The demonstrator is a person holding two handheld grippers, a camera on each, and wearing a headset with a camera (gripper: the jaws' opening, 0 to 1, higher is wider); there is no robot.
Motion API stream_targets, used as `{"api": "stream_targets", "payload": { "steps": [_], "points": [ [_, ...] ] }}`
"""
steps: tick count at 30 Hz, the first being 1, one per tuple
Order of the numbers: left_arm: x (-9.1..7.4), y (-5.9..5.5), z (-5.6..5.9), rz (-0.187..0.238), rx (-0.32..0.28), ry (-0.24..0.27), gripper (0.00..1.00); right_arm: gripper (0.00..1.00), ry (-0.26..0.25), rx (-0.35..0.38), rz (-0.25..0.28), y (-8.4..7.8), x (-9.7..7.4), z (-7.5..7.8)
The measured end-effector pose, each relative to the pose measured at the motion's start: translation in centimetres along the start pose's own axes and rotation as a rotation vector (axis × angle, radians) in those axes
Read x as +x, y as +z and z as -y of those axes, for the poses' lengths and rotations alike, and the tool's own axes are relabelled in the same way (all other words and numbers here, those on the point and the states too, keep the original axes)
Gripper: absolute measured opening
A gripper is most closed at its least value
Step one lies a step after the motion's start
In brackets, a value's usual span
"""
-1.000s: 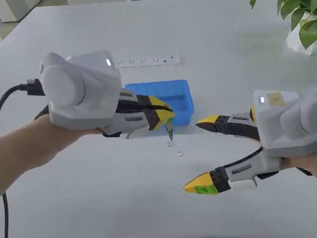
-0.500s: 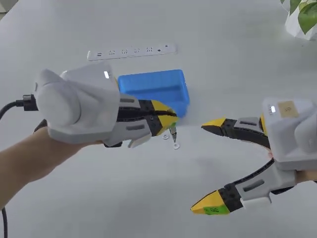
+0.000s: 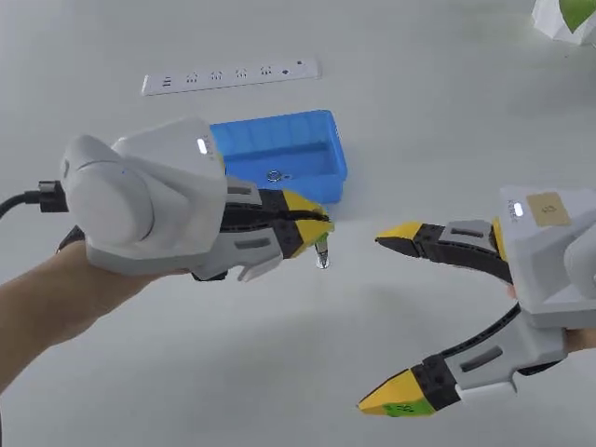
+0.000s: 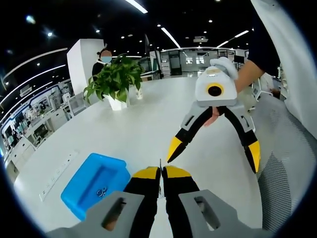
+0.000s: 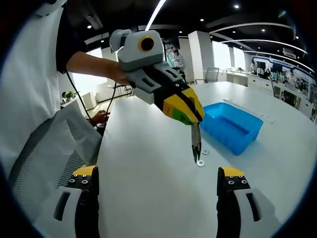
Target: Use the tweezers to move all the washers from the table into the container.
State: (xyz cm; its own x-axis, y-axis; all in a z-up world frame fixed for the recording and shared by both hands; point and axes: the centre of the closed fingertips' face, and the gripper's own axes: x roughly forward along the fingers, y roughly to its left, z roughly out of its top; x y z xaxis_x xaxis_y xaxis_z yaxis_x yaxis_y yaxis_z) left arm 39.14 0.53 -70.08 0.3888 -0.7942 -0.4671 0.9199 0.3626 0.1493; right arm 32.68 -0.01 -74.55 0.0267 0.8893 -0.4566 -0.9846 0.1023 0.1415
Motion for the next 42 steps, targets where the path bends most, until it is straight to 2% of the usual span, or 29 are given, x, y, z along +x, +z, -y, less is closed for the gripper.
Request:
{"api": "stream_targets", "payload": {
  "steps": [6,8,10,15,23,30,31,32,34,37,42],
  "points": [
    [0.4,-0.1,-0.1,-0.004,0.006,-0.008,0.06,1.00,-0.012,0.050,0.041,0.3,0.0,0.4],
    [0.5,-0.2,-0.2,-0.006,0.004,-0.007,0.06,1.00,-0.014,0.056,0.039,0.1,-0.1,0.4],
    [0.7,-0.5,-0.2,-0.026,0.022,-0.008,0.06,1.00,-0.006,0.064,0.036,0.0,-0.1,0.2],
    [0.8,-0.6,-0.1,-0.026,0.019,-0.010,0.06,1.00,0.008,0.065,0.008,-0.8,-0.1,-0.1],
    [0.8,-0.6,-0.3,-0.024,-0.002,-0.015,0.06,1.00,0.007,0.074,0.016,-0.5,0.2,0.0],
    [0.6,-0.9,-1.0,-0.041,-0.038,-0.038,0.06,0.98,0.014,0.051,0.013,0.2,1.5,1.1],
    [0.6,-0.9,-0.9,-0.043,-0.043,-0.052,0.06,0.97,0.018,0.048,0.010,0.3,1.6,1.4],
    [0.6,-0.9,-0.7,-0.050,-0.074,-0.080,0.06,0.96,0.024,0.040,0.007,0.5,1.9,1.6],
    [0.8,-0.9,-1.1,-0.066,-0.052,-0.077,0.06,0.94,0.030,0.026,0.005,0.8,2.4,2.2],
    [0.9,-1.0,-1.5,-0.088,-0.070,-0.088,0.06,0.92,0.037,0.018,0.006,1.2,3.0,3.2],
    [1.0,-1.1,-1.4,-0.104,-0.074,-0.110,0.06,0.86,0.052,-0.002,-0.001,1.7,4.1,3.8]
  ]
}}
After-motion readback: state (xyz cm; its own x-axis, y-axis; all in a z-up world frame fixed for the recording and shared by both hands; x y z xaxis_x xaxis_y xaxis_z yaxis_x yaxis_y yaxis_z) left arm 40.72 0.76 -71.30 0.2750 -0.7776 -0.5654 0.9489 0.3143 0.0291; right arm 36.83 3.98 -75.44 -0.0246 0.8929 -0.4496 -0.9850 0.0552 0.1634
